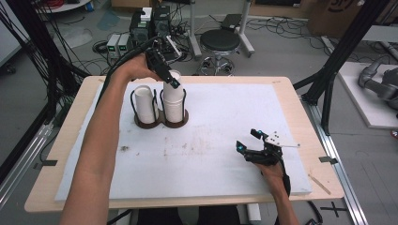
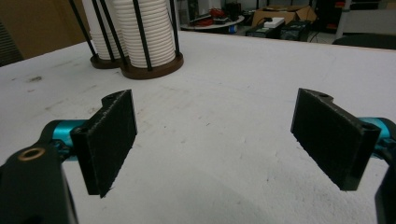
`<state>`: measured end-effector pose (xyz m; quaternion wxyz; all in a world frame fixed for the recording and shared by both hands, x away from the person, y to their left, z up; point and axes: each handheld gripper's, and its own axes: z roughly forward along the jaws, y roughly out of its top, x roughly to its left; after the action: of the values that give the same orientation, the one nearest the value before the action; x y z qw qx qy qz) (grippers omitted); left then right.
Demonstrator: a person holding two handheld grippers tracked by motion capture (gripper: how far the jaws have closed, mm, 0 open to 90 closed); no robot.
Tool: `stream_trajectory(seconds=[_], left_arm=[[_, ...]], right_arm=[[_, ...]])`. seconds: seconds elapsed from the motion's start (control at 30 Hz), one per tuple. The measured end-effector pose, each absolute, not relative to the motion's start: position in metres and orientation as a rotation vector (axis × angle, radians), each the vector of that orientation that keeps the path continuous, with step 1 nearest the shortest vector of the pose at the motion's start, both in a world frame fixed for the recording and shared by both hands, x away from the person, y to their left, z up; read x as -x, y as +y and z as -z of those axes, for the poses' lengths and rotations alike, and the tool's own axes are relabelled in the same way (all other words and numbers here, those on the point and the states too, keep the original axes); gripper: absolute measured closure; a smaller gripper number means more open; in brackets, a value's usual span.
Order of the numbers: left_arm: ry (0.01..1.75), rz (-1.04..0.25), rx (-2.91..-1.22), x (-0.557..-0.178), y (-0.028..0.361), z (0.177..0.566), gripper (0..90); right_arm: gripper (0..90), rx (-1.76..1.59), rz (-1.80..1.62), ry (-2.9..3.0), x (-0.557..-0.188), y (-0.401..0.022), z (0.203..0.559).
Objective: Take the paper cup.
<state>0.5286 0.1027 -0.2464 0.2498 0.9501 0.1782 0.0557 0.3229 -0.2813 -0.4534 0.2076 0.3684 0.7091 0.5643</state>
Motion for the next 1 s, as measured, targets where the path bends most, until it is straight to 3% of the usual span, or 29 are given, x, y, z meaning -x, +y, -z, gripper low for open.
stream_trajectory(seconds=[1.0], left_arm=[[0.566, -0.292, -2.399, -0.512, 0.118, 0.187, 33.7]], right_arm=[[14.8, -1.022, -1.560, 1.983, -0.323, -0.280, 0.453]])
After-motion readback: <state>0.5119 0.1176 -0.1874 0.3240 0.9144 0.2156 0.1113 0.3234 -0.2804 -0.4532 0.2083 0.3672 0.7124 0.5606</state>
